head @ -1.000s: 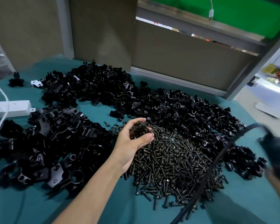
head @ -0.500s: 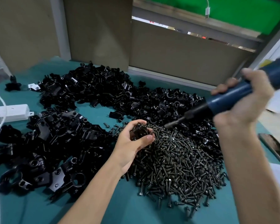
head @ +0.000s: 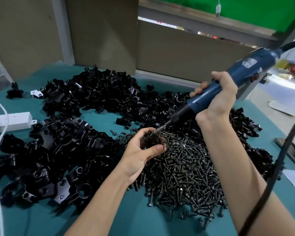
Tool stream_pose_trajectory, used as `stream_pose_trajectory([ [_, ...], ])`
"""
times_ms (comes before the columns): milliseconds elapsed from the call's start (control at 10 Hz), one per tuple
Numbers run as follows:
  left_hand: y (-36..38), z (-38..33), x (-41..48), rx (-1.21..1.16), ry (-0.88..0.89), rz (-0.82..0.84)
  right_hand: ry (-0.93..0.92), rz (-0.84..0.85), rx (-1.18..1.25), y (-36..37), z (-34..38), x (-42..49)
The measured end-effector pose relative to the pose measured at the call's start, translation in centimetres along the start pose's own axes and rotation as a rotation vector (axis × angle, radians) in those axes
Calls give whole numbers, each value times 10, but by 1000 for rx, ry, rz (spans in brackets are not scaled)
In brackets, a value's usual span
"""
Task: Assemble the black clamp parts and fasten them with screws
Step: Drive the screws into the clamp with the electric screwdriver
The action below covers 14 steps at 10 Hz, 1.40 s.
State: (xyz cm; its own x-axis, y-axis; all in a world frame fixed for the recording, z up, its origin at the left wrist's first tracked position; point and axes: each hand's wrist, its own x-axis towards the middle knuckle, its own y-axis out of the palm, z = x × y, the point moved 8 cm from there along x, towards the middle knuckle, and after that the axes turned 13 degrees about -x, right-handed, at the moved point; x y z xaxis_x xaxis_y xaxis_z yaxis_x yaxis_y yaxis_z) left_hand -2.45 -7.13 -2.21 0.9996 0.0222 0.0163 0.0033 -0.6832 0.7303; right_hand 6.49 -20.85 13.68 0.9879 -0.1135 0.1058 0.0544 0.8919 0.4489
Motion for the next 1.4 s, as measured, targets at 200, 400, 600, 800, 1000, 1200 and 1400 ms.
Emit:
stream_pose_trajectory([
  [200,1,1,-2,53,-22,34,58,21,13,0,-6,8],
  [400,4,0,-3,103,-19,52,124,43,23,-3,-11,14],
  [600,9,4,-4,70,-42,78,109,57,7,-2,-11,14],
  [800,9,6,-4,115,-26,47,78,87,-10,4,-5,12],
  [1000,9,-3,-5,282,89,-2,77,68,10,3,-5,11],
  [1200,11,-9,-5,426,200,-31,96,35,29,-1,-7,12],
  [1400,11,-17,-9,595,312,-103,130,-31,25,-6,-12,13],
])
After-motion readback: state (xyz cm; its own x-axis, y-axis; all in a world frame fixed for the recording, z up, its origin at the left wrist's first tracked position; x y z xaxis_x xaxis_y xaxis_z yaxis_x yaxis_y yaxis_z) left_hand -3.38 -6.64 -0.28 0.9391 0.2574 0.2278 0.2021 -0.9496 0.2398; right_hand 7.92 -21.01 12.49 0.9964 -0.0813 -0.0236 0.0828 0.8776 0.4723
